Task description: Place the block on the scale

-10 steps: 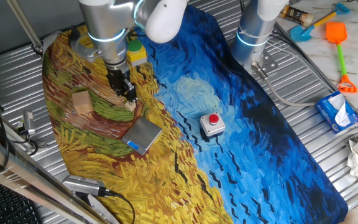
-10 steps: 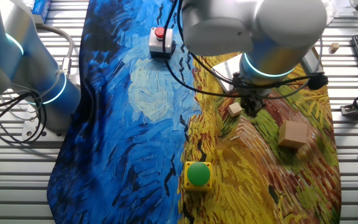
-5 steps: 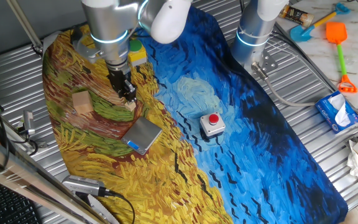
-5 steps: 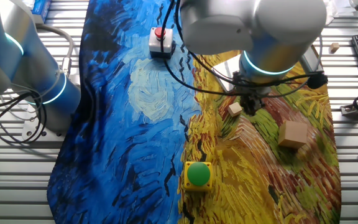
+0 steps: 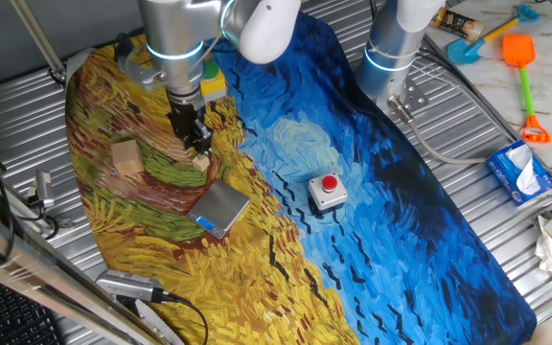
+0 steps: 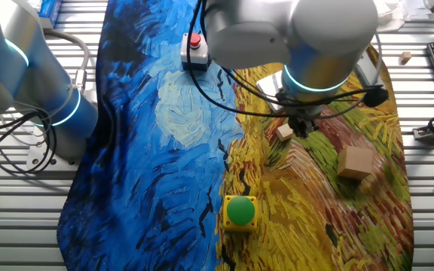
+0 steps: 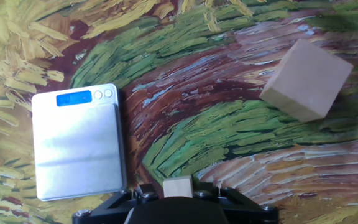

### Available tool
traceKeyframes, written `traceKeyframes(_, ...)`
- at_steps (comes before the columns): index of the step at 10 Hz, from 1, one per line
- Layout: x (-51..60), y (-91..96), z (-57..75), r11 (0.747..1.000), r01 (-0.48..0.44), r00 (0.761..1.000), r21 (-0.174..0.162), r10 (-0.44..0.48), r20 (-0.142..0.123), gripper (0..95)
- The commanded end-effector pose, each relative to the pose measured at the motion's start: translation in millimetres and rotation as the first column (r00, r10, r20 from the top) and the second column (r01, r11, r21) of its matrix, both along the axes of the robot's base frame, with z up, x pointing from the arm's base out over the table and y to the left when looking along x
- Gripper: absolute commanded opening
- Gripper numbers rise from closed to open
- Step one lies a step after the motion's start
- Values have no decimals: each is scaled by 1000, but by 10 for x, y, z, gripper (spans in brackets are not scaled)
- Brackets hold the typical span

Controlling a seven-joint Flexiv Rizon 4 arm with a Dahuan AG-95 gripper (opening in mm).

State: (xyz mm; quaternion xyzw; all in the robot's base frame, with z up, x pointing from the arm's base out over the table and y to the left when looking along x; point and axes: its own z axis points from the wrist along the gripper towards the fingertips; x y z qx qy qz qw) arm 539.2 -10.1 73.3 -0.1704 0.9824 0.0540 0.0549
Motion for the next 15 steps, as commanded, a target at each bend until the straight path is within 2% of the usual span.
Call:
traceKeyframes(1, 3, -5, -3, 1000, 29, 999, -7, -29, -18, 380)
traceKeyframes(5, 3, -5, -3, 1000, 2, 1000, -31, -3, -19, 380)
traceKeyframes(6, 3, -5, -3, 999, 1, 1000, -34, -2, -23, 380)
traceKeyframes(7, 3, -5, -3, 998, 4, 999, -59, -6, -39, 380)
traceKeyframes(13, 4, -4, -4, 998, 7, 999, -56, -10, -51, 380)
traceKeyframes(15, 15, 33, -36, 999, 24, 998, -48, -27, -64, 380)
